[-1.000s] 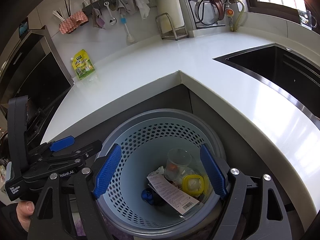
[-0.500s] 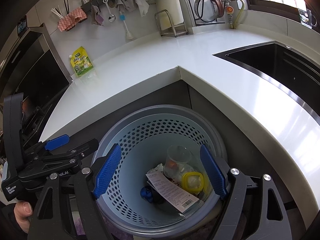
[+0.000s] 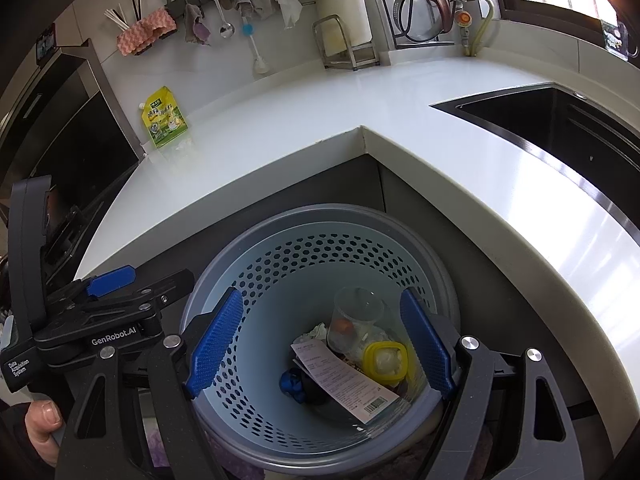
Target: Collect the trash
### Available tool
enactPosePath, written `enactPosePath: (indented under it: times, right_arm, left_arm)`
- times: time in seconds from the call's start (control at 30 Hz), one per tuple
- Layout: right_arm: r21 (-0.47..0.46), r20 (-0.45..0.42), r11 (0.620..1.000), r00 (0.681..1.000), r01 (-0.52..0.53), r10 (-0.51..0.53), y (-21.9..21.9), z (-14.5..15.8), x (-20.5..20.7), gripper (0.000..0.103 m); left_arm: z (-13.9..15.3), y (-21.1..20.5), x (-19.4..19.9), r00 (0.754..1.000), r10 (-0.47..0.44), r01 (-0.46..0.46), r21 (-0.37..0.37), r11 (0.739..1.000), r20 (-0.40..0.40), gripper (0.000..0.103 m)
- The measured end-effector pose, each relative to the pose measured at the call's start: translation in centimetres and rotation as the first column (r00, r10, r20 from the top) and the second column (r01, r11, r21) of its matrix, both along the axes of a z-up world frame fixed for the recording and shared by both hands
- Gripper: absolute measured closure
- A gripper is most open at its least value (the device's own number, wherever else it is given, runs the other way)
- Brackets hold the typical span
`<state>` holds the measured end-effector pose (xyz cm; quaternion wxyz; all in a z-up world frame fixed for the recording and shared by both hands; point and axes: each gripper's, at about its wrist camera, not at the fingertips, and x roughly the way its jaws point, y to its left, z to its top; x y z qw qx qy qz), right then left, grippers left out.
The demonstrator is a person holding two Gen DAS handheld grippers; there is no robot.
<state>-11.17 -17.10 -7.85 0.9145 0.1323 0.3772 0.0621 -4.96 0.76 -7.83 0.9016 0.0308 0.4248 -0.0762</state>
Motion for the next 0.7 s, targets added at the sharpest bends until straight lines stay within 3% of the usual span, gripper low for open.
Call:
enactPosePath:
  times: [0.7]
  right_arm:
    - [0.001, -0.002, 1.000, 1.000, 0.000, 0.000, 0.17, -0.15, -0.01, 0.026]
  left_arm:
    - [-0.35, -0.03, 0.18, 1.000, -0.003, 0.003, -0.005, 1.000, -0.014, 0.006]
